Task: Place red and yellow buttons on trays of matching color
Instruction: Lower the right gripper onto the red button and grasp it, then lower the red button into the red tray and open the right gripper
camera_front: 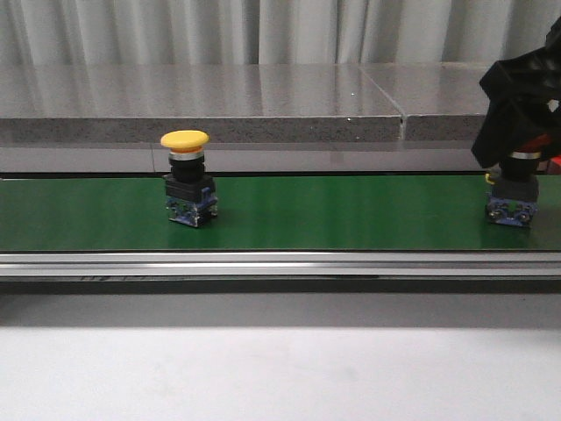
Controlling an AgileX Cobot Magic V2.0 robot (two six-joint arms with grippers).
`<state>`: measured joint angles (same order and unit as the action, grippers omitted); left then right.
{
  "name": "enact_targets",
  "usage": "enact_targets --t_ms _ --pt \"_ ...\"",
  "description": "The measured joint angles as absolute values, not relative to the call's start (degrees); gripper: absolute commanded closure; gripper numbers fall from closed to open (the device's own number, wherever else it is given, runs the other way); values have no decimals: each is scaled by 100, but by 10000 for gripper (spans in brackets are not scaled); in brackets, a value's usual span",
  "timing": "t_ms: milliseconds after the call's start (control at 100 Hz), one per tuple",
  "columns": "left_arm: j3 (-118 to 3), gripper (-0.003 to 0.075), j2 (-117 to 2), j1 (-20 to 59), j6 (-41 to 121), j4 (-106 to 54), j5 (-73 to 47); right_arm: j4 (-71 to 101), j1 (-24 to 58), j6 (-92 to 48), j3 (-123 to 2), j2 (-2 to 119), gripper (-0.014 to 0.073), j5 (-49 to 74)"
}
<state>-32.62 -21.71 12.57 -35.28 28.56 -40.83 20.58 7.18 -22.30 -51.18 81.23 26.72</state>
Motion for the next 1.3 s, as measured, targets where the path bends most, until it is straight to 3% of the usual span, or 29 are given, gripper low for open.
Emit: enact_targets --t_ms 80,320,670,960,1300 --pt "-3262 739 -2171 1257 -3528 2856 -4083 2071 718 -2230 -5134 8123 370 2649" --pt "-3262 739 -2171 1257 -3528 2856 -4083 2083 575 -2240 -5291 8133 377 2765" --pt "-3262 739 -2171 1257 -3528 2856 -4083 2083 -877 -2240 -6589 8330 377 3023" --pt "-3262 739 -2171 1257 -3528 2856 -4083 2083 -2008 -2229 -7948 9659 377 3190" --pt "-3262 739 -2171 1257 -3528 2856 -4083 2083 -2189 -2229 -9179 11172 377 3204"
